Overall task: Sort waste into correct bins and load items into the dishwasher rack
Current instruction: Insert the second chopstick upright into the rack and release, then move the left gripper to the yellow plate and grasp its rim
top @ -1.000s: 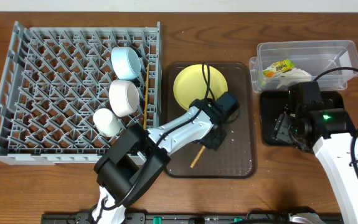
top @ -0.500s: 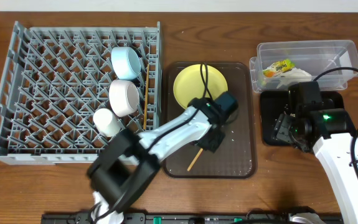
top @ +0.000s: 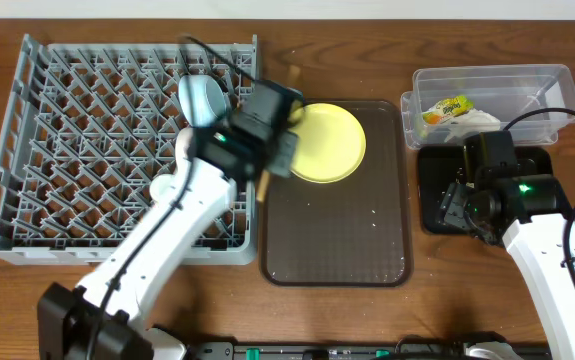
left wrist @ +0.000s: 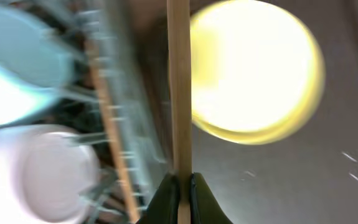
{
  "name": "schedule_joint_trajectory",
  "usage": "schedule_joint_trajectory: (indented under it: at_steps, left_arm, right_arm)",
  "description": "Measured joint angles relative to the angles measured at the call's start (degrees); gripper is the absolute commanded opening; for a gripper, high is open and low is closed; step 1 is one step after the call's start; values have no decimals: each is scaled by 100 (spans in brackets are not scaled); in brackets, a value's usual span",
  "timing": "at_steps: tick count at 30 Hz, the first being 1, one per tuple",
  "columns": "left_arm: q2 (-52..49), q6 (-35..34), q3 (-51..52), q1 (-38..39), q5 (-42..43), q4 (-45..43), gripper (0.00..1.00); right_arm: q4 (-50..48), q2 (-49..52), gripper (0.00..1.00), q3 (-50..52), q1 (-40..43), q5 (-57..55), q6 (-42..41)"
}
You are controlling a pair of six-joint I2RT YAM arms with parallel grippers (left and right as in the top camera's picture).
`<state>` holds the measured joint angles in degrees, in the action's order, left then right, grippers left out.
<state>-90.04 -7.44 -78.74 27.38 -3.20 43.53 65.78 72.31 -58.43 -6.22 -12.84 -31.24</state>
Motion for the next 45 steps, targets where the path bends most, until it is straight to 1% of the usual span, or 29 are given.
schedule_joint_trajectory:
  at_steps: [5,8,10,11,13,15,16,17,22,25,27,30,34,39,45]
  left_arm:
    - [-210,-4,0,-645,-63,-59,6]
    - [-378,-7,0,-890,2,-59,6]
    - [-511,-4,0,-975,46,-59,8]
    - [-590,-4,0,-997,61,-59,10]
    - [-732,7,0,-1001,107,-61,17]
    - [-833,4,0,-1001,144,-61,28]
    - [-857,20,0,-997,155,-68,41]
    - [-863,17,2,-997,153,-81,47]
    - [-835,-9,2,-997,203,-160,49]
    - [-719,0,2,-977,417,-192,55]
    - [-586,31,2,-927,638,-271,58]
    - [-459,162,2,-721,896,-376,65]
    - [-485,560,2,-210,1078,-588,69]
    - [-682,949,2,398,1187,-1012,70]
    - [-1377,1220,2,935,1209,-1550,70]
  right_arm:
    - [0,0,79,0,0,0,2]
    - [0,0,79,0,0,-2,2]
    - [0,0,79,0,0,0,2]
    - [0,0,79,0,0,-2,2]
    - [0,0,79,0,0,-2,2]
    - [0,0,79,0,0,-2,0]
    - [0,0,79,0,0,-2,2]
    - [0,0,79,0,0,-2,2]
    - [0,0,79,0,0,-2,2]
    - [-4,0,78,0,0,-2,2]
    - [-9,0,78,0,0,-2,2]
    - [-9,0,78,0,0,-2,2]
    - [-13,0,78,0,0,-2,2]
    - [-17,0,78,0,0,-2,2]
    - [-11,0,79,0,0,0,2]
